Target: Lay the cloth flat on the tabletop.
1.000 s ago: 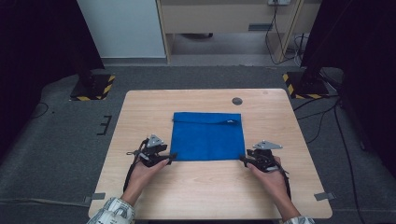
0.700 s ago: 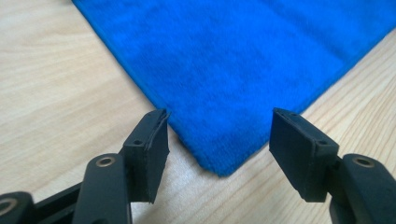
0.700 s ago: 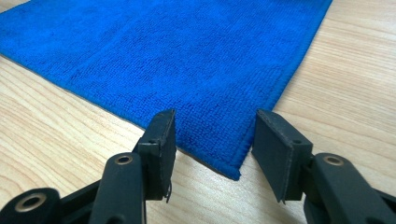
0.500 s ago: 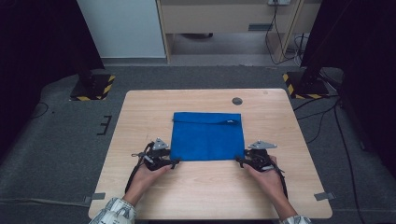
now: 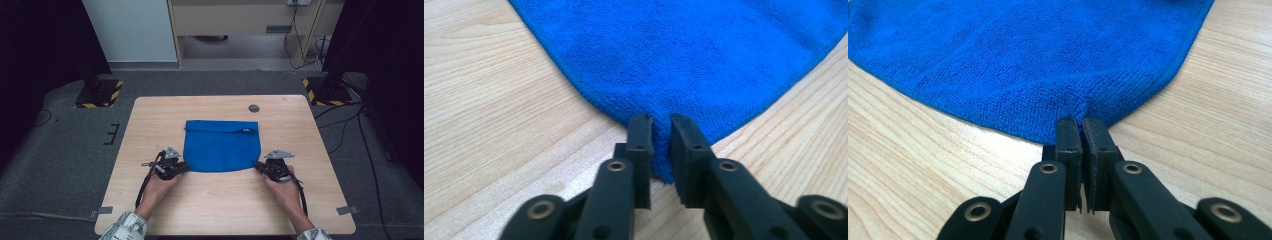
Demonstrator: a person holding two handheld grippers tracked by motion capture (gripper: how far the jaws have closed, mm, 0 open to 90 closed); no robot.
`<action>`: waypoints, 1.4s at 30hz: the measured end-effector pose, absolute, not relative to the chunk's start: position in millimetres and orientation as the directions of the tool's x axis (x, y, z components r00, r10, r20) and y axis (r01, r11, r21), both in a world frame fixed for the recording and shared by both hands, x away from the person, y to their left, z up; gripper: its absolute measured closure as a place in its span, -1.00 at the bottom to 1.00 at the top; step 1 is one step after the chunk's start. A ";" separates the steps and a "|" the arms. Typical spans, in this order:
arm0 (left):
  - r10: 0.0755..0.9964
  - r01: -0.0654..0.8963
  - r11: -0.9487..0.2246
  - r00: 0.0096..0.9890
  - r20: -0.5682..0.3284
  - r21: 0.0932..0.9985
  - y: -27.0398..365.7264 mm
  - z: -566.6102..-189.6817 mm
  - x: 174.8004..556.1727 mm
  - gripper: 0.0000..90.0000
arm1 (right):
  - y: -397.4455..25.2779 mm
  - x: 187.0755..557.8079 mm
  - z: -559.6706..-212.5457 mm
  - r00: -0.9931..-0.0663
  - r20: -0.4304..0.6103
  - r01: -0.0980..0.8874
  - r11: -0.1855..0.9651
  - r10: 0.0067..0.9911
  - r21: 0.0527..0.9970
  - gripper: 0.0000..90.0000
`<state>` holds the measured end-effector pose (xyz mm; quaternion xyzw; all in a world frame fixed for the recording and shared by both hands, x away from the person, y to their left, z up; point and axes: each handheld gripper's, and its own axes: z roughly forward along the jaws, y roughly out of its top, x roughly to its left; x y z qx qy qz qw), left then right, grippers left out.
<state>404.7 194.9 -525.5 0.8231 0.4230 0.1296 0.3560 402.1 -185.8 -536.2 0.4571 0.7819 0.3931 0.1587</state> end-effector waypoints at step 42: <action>0.715 0.552 -0.441 0.692 -0.094 0.708 206.9 -499.1 335.4 0.01 | -213.6 312.7 -506.8 -0.618 0.145 0.598 0.343 0.773 0.724 0.05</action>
